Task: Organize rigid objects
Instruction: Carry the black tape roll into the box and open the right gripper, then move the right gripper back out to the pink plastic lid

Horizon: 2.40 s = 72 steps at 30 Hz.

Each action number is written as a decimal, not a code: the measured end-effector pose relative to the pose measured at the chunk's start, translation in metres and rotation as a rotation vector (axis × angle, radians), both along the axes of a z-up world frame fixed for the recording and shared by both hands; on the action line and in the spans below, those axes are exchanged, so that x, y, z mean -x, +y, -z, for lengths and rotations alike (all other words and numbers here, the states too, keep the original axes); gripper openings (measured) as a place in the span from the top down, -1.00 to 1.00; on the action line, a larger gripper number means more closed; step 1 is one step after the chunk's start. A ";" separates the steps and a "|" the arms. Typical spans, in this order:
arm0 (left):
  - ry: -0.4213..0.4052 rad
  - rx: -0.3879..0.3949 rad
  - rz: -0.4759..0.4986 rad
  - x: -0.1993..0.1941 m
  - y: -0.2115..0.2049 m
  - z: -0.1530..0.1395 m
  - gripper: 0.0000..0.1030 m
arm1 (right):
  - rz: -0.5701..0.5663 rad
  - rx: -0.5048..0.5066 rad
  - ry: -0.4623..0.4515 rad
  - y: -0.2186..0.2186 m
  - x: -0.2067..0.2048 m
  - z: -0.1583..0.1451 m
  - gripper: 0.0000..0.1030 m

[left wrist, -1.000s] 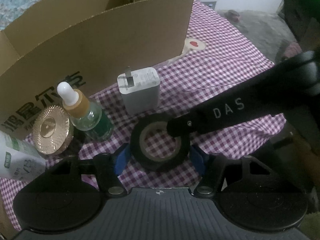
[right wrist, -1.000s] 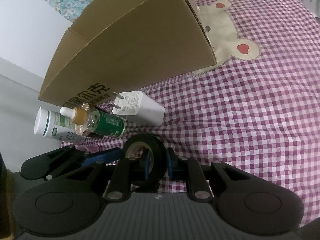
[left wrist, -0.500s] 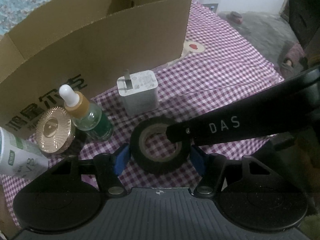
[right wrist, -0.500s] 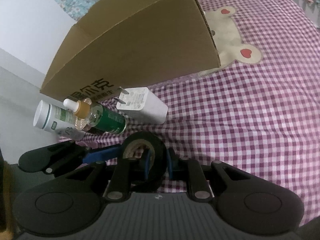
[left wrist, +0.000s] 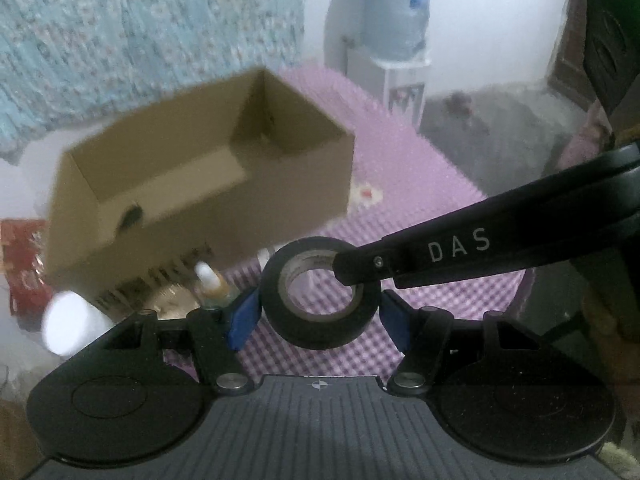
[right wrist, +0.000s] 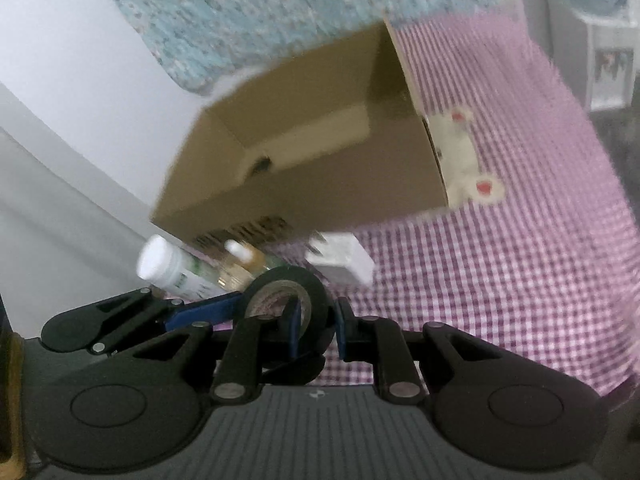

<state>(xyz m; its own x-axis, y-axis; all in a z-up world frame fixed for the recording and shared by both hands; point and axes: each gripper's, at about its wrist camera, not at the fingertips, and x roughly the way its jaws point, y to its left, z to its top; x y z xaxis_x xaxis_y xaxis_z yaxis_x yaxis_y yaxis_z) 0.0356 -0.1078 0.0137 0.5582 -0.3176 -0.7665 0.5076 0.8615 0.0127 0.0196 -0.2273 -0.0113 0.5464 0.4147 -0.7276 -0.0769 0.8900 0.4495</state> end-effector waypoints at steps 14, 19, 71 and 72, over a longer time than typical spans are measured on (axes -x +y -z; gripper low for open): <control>-0.104 0.016 -0.155 -0.057 0.044 -0.084 -0.25 | -0.191 -0.050 -0.151 0.035 -0.065 -0.104 0.61; -0.051 -0.011 -0.184 -0.099 0.054 -0.087 -0.25 | -0.238 -0.091 -0.083 0.051 -0.115 -0.105 0.60; 0.289 -0.128 -0.316 -0.209 0.066 -0.001 -0.29 | -0.221 -0.371 0.345 0.014 -0.280 0.011 0.58; 0.267 -0.113 -0.309 -0.204 0.065 -0.009 -0.29 | -0.217 -0.392 0.310 0.003 -0.271 -0.001 0.58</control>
<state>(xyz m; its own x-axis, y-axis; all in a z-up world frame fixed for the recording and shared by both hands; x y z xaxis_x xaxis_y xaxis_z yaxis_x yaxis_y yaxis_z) 0.2395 -0.0430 0.0229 0.3909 -0.0718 -0.9176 0.2235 0.9745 0.0189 0.2909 -0.2244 -0.0098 0.2026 0.7666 -0.6093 -0.0509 0.6296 0.7752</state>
